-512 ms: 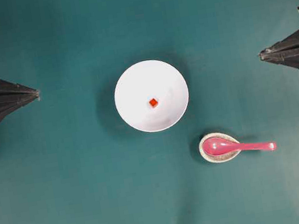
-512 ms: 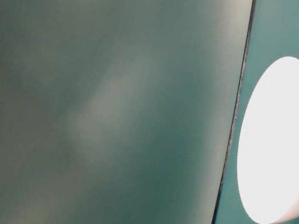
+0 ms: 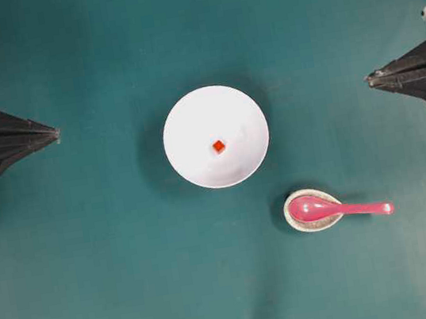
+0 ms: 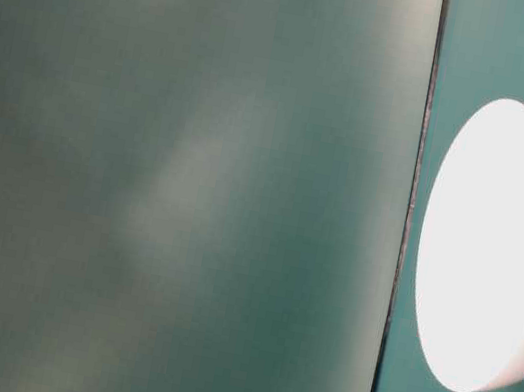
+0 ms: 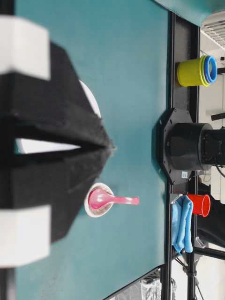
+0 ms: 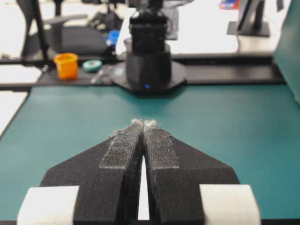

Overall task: Grip the spoon and scoop the red block from the bowl with right arm.
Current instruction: 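Move the right gripper toward the pink spoon handle in the dish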

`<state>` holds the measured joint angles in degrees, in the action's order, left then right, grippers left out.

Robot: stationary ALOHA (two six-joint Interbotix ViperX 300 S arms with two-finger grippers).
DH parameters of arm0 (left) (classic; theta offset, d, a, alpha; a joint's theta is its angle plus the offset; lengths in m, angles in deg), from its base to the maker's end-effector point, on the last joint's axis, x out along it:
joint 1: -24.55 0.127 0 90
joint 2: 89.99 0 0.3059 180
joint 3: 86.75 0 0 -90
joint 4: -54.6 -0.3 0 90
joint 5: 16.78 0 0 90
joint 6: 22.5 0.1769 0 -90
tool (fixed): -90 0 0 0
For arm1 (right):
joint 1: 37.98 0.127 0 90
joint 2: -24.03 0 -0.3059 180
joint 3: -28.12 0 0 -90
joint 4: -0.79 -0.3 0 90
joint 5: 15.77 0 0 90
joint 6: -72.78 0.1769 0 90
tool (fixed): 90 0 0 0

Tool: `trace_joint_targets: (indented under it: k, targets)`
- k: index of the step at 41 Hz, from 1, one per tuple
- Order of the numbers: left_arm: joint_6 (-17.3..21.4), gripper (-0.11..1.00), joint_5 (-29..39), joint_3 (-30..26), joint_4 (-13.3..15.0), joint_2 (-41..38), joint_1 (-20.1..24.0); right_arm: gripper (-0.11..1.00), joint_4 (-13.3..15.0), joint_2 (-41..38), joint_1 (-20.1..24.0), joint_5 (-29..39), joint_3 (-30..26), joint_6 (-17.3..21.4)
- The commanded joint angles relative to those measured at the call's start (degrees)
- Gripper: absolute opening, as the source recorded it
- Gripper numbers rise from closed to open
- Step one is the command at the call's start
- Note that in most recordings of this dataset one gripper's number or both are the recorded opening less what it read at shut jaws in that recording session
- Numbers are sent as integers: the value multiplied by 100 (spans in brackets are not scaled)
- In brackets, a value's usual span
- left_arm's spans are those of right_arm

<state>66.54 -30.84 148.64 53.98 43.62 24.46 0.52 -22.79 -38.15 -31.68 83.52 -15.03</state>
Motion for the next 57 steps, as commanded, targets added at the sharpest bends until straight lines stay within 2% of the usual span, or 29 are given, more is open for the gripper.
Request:
trace_joint_targets:
  k: [1, 6, 8, 14, 18, 22, 28, 33, 44, 49, 57]
  targets:
    - [-9, 0, -18, -141, -18, -44, -9, 0, -9, -18, 18, 9, -167, 79]
    - [-9, 0, -18, -149, -18, -44, -9, 1, -18, -26, 18, 167, -167, 167]
    - [-9, 0, -18, -141, -18, -44, 0, 5, -9, -35, 18, 290, -167, 202]
    - [-9, 0, -18, -149, -18, -44, 0, 42, -105, -62, 18, 668, -167, 369]
    - [-9, 0, -18, -141, -18, -44, -9, 58, -202, -167, 18, 835, -132, 510]
    - [-9, 0, -18, -141, -18, -44, -9, 57, -246, -343, 141, 853, -79, 606]
    - [-9, 0, -18, -141, -18, -44, 0, 56, -369, -773, 580, 747, 35, 650]
    - [-9, 0, -18, -141, -18, -44, 0, 56, -791, -1204, 932, 448, 211, 650]
    - [-9, 0, -18, -141, -18, -44, 0, 56, -1863, -2074, 1652, -1028, 650, 642]
    - [-9, 0, 26, -141, -18, -44, -9, 56, -2303, -2391, 1934, -1450, 756, 642]
    - [-18, 0, 211, -141, -18, -44, 0, 56, -3489, -2944, 2496, -2030, 923, 571]
